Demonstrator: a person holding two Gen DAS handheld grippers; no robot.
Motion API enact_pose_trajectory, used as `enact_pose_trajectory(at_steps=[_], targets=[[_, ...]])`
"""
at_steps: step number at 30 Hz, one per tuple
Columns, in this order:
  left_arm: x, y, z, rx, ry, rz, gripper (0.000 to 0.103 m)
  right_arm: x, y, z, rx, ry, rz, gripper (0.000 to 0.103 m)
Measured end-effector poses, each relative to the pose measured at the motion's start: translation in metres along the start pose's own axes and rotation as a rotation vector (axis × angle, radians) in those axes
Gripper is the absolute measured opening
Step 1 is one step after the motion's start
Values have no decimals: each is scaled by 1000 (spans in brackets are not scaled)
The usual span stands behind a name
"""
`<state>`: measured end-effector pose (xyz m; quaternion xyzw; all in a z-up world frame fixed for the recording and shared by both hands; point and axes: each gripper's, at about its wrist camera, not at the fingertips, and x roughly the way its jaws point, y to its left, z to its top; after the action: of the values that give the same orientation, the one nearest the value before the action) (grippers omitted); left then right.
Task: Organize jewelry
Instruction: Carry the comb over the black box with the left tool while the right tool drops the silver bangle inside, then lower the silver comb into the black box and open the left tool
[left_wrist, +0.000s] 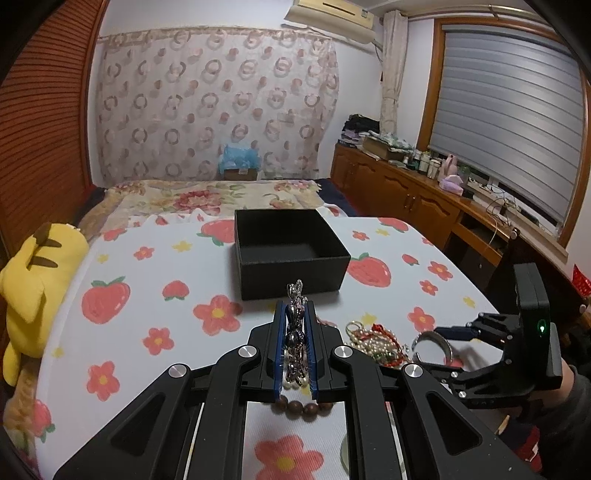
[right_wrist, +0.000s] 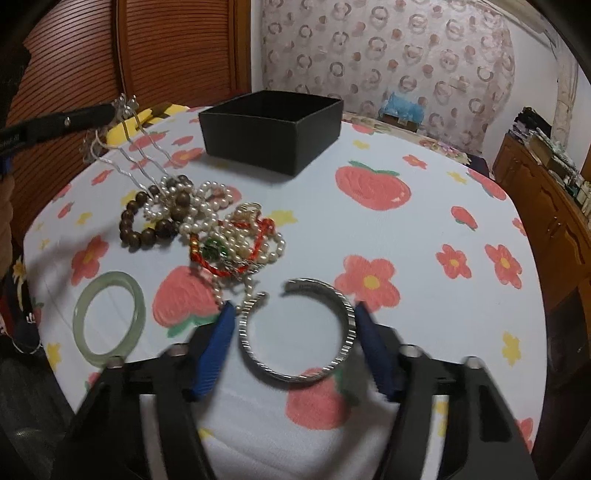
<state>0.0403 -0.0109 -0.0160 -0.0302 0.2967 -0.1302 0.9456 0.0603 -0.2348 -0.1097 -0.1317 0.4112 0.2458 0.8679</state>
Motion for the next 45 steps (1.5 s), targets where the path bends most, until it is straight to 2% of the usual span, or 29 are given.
enact_pose_trajectory(at_steps=[5,12,25,28,36,37,45], targets=[[2,4,11,5,-22,13,9,-8,-6,9,9,-41,-7,63],[11,11,30,12,-49,41,9,-16,-2,58,-41,-141,18,63],[31,28,59,4,-60,75,9,29,-10,148,-34,-185,36,63],[34,34,66,4,-63,90,9,40,-14,161,-19,-184,88,63],[44,48,80,-2,-61,107,9,65,-6,181,-58,-175,124,63],[45,50,82,-3,-60,107,9,65,-5,182,-63,-177,118,69],[66,43,92,27,-45,108,9,49,-24,174,-27,-191,77,71]])
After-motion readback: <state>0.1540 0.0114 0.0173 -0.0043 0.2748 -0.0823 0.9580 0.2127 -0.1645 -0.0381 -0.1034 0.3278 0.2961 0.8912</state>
